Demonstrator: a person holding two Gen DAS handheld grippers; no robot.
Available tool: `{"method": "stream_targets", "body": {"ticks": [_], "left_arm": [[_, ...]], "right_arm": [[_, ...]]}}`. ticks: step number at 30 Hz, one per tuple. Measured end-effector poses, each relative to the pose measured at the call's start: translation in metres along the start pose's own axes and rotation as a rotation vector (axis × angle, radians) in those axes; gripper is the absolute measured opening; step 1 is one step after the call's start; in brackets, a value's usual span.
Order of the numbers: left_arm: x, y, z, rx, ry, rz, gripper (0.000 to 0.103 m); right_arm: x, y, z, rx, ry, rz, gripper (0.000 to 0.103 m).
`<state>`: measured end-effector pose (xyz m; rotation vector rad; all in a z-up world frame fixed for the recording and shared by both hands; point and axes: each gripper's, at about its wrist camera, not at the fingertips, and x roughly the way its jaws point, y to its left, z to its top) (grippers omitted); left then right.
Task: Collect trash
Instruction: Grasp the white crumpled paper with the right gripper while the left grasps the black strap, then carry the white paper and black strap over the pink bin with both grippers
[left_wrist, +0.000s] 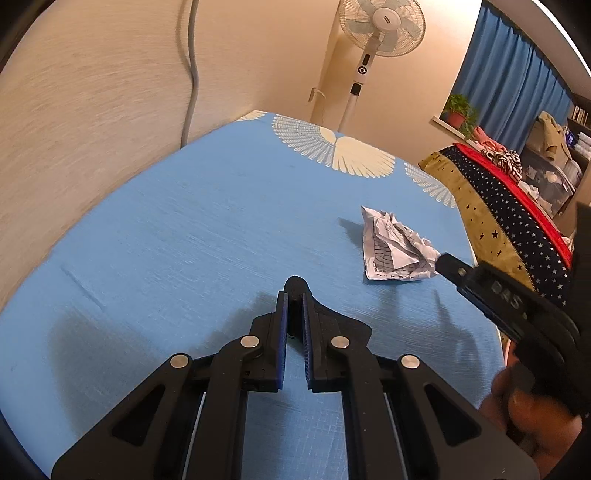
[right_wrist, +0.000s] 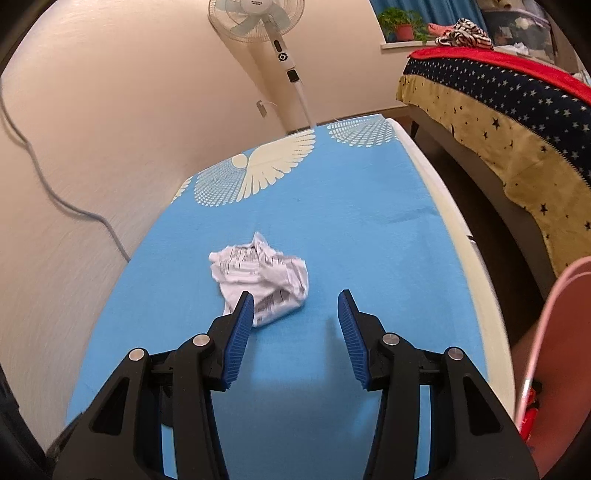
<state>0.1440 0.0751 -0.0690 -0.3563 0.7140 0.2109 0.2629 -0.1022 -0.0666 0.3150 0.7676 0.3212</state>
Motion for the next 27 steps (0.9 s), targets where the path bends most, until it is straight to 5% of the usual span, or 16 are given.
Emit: {"method": "stream_targets", "body": {"ticks": [6,13,27], "left_arm": [[0.002,0.008,0.000,-0.026,0.017,-0.011,0.008],[0.000,0.009,0.002,-0.035,0.018,-0.028,0.007],[-0.026,0.003,0.002,-0.029,-0.031,-0.066,0.008]], "right_arm": [[0.018,0.000,0.005,0.012,0.033,-0.012,0.047],[0.021,0.000,0.003,0.006,0.042,-0.018,0.010],[-0.055,0.007,-0.005,-0.072,-0.060,-0.077,0.008]]}}
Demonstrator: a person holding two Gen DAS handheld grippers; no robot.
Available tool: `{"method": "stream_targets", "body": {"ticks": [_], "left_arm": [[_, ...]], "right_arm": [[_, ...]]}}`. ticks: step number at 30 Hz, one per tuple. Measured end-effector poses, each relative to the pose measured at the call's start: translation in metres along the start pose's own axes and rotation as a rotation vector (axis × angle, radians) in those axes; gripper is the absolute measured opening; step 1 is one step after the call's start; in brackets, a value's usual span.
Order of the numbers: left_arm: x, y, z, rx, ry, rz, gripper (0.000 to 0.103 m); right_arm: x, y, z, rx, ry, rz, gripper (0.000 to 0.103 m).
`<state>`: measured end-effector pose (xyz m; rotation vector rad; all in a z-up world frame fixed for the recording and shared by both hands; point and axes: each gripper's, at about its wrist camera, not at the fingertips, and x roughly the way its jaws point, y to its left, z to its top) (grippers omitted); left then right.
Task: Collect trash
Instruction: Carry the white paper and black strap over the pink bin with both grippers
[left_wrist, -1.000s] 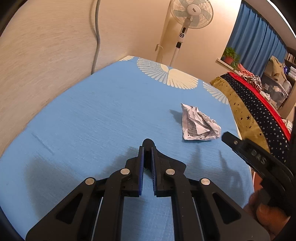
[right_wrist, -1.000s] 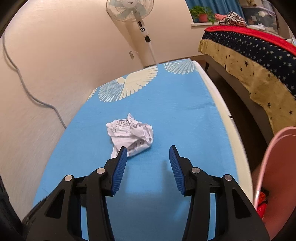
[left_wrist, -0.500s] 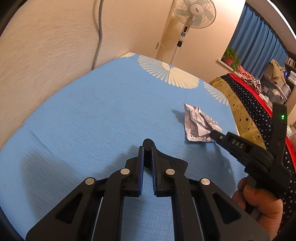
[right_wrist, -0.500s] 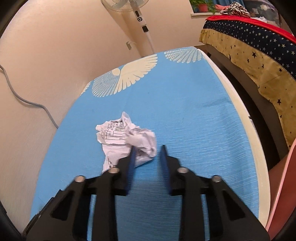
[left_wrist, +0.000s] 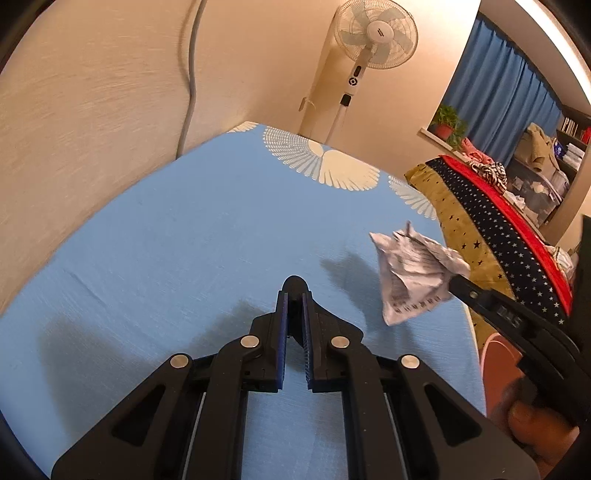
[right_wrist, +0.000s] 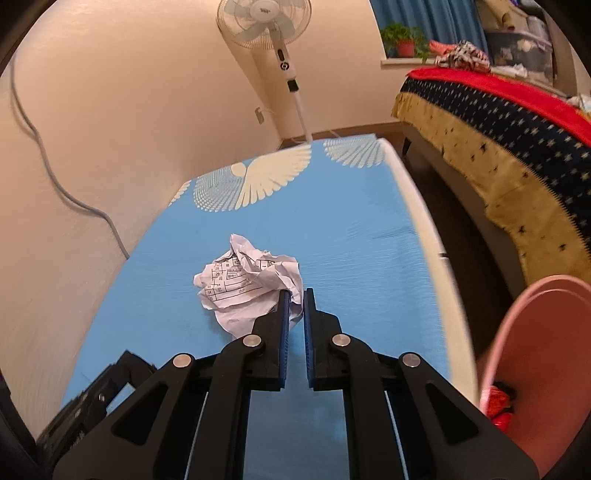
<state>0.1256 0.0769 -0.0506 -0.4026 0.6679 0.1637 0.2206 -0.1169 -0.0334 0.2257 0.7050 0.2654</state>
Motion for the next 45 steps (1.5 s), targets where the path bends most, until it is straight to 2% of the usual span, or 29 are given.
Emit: {"method": "stream_targets", "body": {"ticks": [8,16,28,45], "left_arm": [[-0.023,-0.013,-0.002,0.029,-0.034,-0.026,0.008],[-0.048,-0.022,-0.007,0.042,-0.054,-0.066,0.008],[-0.071,-0.036,-0.017,0.099,-0.068,-0.114,0.008],[-0.089,-0.055,-0.029,0.161,-0.080,-0.156,0.008]], "right_arm": [[-0.055,-0.004,-0.013,-0.033,-0.036,-0.057,0.008],[-0.105,-0.023,-0.022,0.003,-0.069,-0.114,0.008],[-0.166,-0.036,-0.034,0.009,-0.128,-0.155,0.008],[-0.201,-0.057,-0.043,0.026,-0.163,-0.192,0.008]]}}
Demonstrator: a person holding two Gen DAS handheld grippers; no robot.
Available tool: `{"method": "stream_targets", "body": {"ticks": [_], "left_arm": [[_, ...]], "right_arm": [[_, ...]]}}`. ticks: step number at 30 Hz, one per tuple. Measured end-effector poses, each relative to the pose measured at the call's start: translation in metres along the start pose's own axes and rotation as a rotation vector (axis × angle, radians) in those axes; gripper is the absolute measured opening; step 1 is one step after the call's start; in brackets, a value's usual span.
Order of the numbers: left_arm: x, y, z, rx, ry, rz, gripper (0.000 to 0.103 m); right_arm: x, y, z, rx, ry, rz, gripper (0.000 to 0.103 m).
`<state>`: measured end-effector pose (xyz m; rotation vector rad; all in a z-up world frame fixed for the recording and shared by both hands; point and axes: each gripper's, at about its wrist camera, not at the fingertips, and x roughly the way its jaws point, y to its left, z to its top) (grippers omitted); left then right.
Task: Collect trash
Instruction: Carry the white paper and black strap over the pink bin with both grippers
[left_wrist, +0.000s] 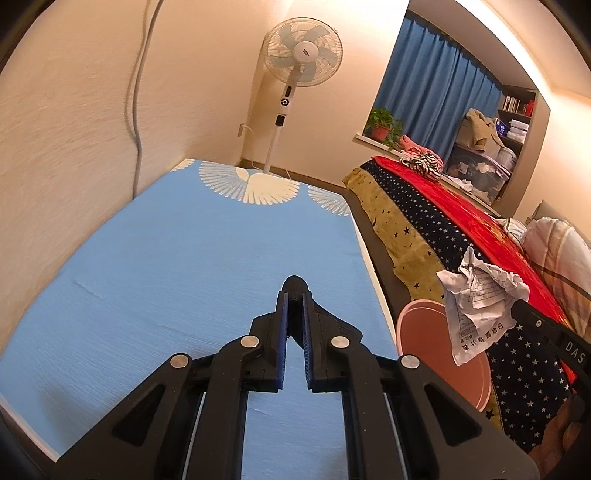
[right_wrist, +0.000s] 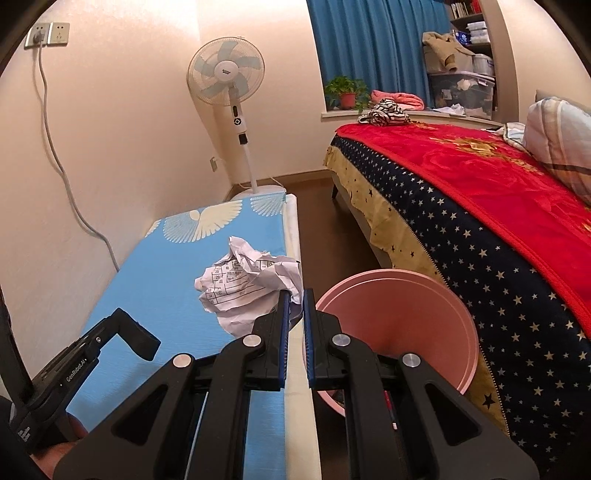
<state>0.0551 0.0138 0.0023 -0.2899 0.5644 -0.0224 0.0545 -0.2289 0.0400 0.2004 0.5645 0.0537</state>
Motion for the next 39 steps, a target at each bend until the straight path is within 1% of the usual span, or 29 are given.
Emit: {"method": "stream_targets", "body": {"ticks": [10,23,27,39], "left_arm": [[0.004,-0.008,0.000,0.017,-0.002,-0.016,0.008],[0.012,-0.031,-0.001,0.059,-0.002,-0.052,0.008],[0.015,-0.040,-0.003,0.070,0.001,-0.073,0.008],[0.025,-0.077,-0.007,0.147,0.011,-0.133,0.008]], "right_arm": [[0.002,-0.009,-0.001,0.018,-0.007,-0.028,0.008],[0.007,-0.028,0.003,0.039,-0.016,-0.085,0.008],[0.008,-0.037,0.004,0.056,-0.024,-0.107,0.008],[0.010,-0.062,0.007,0.090,-0.037,-0.179,0.008]]}}
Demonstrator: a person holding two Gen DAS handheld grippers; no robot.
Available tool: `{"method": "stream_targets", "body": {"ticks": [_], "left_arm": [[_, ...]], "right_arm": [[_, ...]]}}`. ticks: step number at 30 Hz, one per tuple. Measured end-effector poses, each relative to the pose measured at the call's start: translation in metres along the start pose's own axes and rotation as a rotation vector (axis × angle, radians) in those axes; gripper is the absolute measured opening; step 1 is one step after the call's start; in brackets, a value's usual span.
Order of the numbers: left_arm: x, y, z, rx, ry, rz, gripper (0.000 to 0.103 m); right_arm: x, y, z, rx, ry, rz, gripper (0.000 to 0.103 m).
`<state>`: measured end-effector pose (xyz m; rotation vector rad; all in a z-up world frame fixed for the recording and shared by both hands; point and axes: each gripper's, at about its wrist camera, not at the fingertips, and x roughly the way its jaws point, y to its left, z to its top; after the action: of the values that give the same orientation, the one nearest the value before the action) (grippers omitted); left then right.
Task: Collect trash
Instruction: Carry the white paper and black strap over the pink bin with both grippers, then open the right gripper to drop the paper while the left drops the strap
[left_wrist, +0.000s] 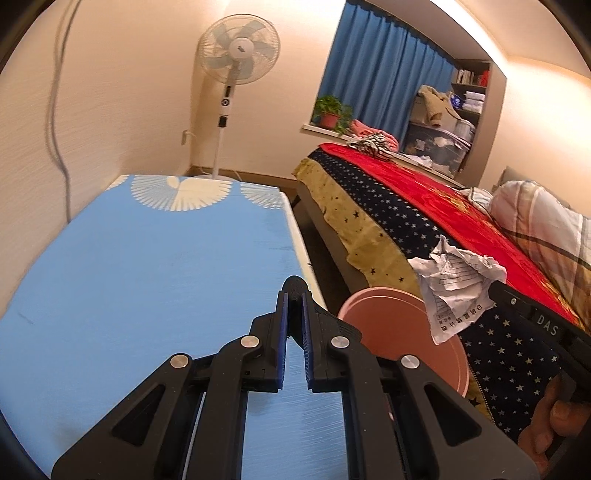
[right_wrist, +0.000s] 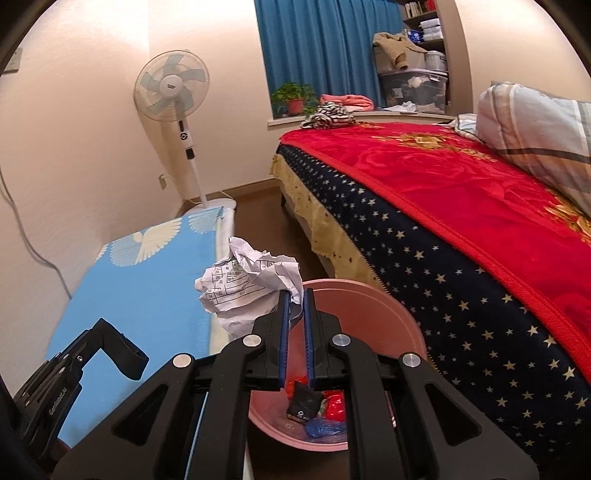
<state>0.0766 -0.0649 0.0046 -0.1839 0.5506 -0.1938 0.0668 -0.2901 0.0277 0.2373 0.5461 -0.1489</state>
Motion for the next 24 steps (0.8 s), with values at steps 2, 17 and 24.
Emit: {"method": "stream_targets", "body": {"ticks": [2,17,24], "left_arm": [[0.003,-0.007,0.000,0.009,0.004,-0.013,0.008],[0.040,-0.062,-0.011,0.063,0.062,-0.138,0.008],[0.057,-0.069,-0.021,0.057,0.131,-0.205,0.031]], "right_arm": [[0.002,-0.004,0.002,0.003,-0.002,-0.014,0.008],[0.015,-0.042,0.008,0.078,0.009,-0.098,0.009],[0.016,-0.058,0.007,0.140,0.024,-0.139,0.048]]}}
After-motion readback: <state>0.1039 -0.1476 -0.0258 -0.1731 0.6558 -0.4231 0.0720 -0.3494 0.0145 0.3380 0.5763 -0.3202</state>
